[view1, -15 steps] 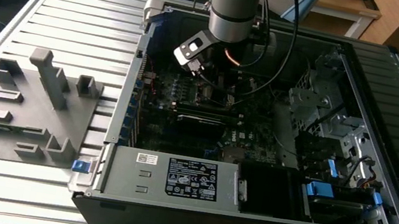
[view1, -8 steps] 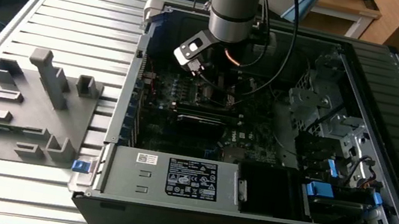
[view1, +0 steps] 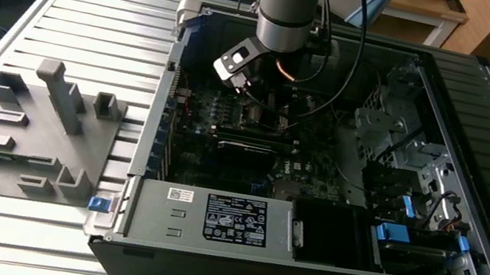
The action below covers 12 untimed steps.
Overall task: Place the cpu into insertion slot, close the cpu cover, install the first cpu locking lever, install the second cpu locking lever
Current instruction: 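Place the cpu into insertion slot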
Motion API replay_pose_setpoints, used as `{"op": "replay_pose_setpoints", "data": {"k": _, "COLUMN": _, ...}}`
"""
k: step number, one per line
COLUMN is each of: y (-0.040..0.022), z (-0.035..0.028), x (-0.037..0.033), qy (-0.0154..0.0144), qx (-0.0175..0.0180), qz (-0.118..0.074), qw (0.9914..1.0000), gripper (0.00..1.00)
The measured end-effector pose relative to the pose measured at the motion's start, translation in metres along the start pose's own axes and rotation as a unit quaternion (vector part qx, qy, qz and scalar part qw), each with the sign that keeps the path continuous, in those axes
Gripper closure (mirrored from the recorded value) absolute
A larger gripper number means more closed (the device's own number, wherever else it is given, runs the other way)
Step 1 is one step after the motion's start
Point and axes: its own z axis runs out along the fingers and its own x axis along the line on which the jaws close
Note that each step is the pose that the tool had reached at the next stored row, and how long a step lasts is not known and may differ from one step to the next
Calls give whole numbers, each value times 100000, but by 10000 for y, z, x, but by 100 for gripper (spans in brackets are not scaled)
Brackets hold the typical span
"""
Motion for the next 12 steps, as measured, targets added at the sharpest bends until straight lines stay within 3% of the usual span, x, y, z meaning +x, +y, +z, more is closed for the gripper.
{"op": "replay_pose_setpoints", "data": {"k": 9, "y": 16, "z": -170, "x": 0, "qy": 10, "qx": -5, "qz": 1, "qw": 100000, "gripper": 39}}
{"op": "replay_pose_setpoints", "data": {"k": 12, "y": 17, "z": -176, "x": 0, "qy": 22, "qx": -14, "qz": 2, "qw": 100000, "gripper": 39}}
